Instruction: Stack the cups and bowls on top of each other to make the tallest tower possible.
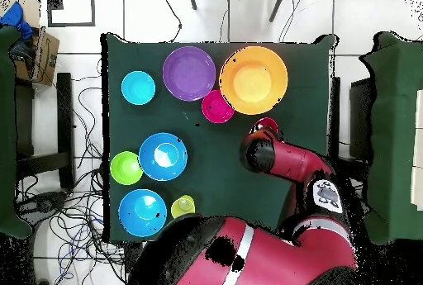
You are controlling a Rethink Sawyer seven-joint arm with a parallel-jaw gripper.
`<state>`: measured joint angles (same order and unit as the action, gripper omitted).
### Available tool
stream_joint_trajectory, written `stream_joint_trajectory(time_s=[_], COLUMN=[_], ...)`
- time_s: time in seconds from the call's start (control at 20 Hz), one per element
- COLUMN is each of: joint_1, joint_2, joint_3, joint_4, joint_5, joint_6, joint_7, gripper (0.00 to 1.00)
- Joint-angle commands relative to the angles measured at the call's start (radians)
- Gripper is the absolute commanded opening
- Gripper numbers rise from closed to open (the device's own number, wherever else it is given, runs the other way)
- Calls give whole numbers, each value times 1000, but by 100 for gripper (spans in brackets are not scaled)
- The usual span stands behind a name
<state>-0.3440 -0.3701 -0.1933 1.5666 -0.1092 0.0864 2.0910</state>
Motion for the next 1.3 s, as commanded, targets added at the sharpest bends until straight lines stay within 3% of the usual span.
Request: stream_joint_trajectory(time_s=[0.05,0.3,0.35,0.55,1.3], joint_1=[-10,-25,-27,-20,-25], joint_2=[-33,-29,-29,-39,-76], joint_3=[113,130,133,126,143], joint_4=[-42,-38,-42,-47,-35], joint_5=[4,2,-13,-25,-17], joint_6=[120,127,120,78,183], joint_7=[35,30,17,24,-9], gripper=[100,100,0,0,0])
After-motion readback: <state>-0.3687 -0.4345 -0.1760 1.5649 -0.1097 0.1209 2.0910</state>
